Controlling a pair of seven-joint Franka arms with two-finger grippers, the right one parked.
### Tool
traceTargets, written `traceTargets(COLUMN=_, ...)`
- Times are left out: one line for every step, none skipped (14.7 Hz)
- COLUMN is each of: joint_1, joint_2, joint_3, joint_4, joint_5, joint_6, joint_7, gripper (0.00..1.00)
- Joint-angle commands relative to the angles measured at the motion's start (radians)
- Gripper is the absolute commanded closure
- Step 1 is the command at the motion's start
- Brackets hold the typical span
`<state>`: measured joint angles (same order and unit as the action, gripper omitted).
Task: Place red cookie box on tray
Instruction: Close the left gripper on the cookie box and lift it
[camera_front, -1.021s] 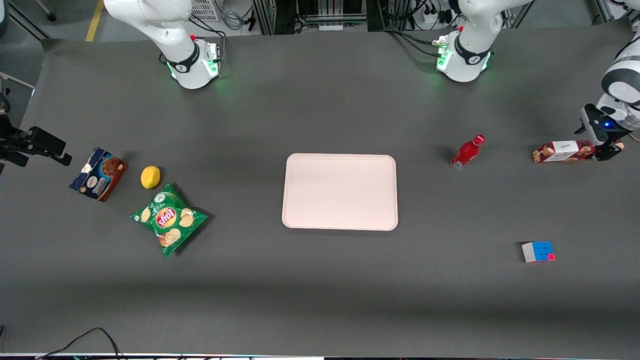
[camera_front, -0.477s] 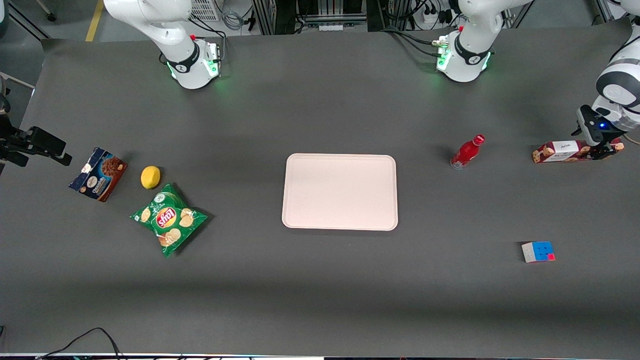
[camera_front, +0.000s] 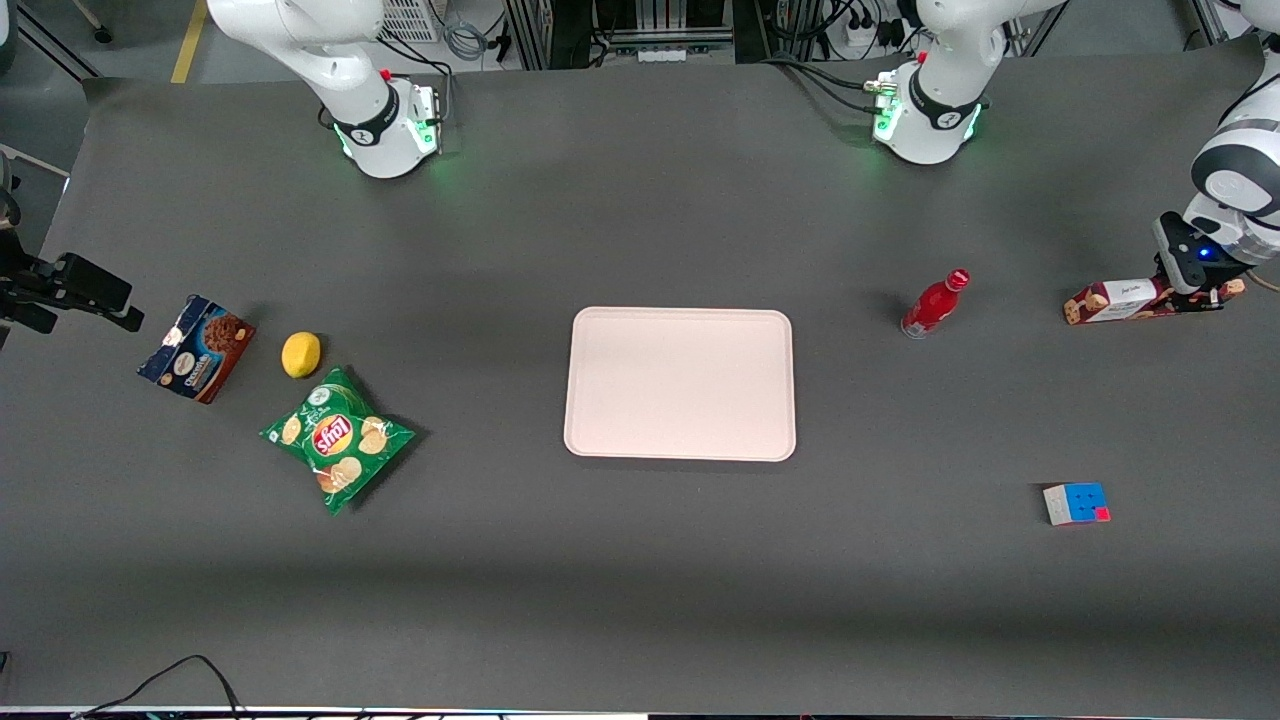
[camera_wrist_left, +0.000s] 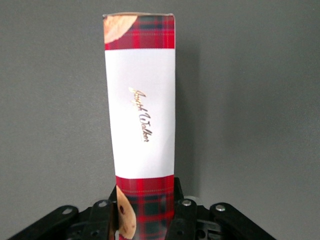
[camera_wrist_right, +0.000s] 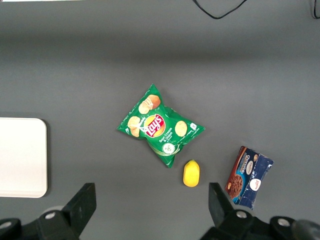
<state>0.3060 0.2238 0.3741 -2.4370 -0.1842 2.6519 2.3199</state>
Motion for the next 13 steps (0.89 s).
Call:
traceTargets(joint_1=-0.016, joint_2=0.003, joint_3=0.000, joint_4=0.036, joint_5=-0.023, joint_6=-0.007, joint_7=0.009, gripper=0.76)
traceTargets(joint_1=-0.018, joint_2=-0.003, joint_3=-0.001, joint_4=0.042, joint_5=-0.023, joint_6=-0.019, joint_7=0.007, gripper=0.76)
traceTargets(joint_1=-0.027, joint_2=-0.014, joint_3=-0.001, joint_4=0.064, joint_5=-0.023, joint_6=-0.048, joint_7=-0.002, gripper=0.76)
traceTargets(joint_1=-0.031, joint_2=-0.021, joint_3=-0.003, joint_4=0.100, joint_5=-0.021, joint_6=-0.093, joint_7=-0.013, gripper=0.76)
traceTargets(joint_1=-0.033, joint_2=-0.024, joint_3=-0.006, joint_4=0.148, joint_5=-0.021, joint_6=-0.151, joint_7=-0.016, gripper=0.76)
traceTargets(joint_1=-0.036, joint_2=-0.043, joint_3=-0.006, joint_4=0.195, joint_5=-0.021, joint_6=-0.211, joint_7=-0.017, gripper=0.77)
traceTargets(joint_1=-0.045, joint_2=-0.058, joint_3=-0.006, joint_4=0.238, joint_5=-0.020, joint_6=-0.260, joint_7=-0.020, gripper=0.77)
traceTargets(joint_1=-0.048, joint_2=-0.079, joint_3=-0.006, joint_4=0.281, joint_5=-0.018, joint_6=-0.303, joint_7=-0.031, gripper=0.77)
traceTargets(joint_1=-0.047, joint_2=-0.089, joint_3=-0.006, joint_4=0.329, joint_5=-0.017, joint_6=-0.356, joint_7=-0.042, gripper=0.76)
traceTargets(joint_1=-0.047, joint_2=-0.093, joint_3=0.000, joint_4=0.375, joint_5=-0.017, joint_6=-0.412, joint_7=-0.045, gripper=0.76)
traceTargets(joint_1=-0.047, joint_2=-0.096, joint_3=0.002, joint_4=0.422, joint_5=-0.017, joint_6=-0.456, joint_7=-0.047, gripper=0.77)
traceTargets(joint_1=-0.045, joint_2=-0.100, joint_3=0.003, joint_4=0.471, joint_5=-0.017, joint_6=-0.499, joint_7=-0.048, gripper=0.77)
traceTargets(joint_1=-0.045, joint_2=-0.106, joint_3=0.005, joint_4=0.527, joint_5=-0.018, joint_6=-0.557, joint_7=-0.050, gripper=0.77)
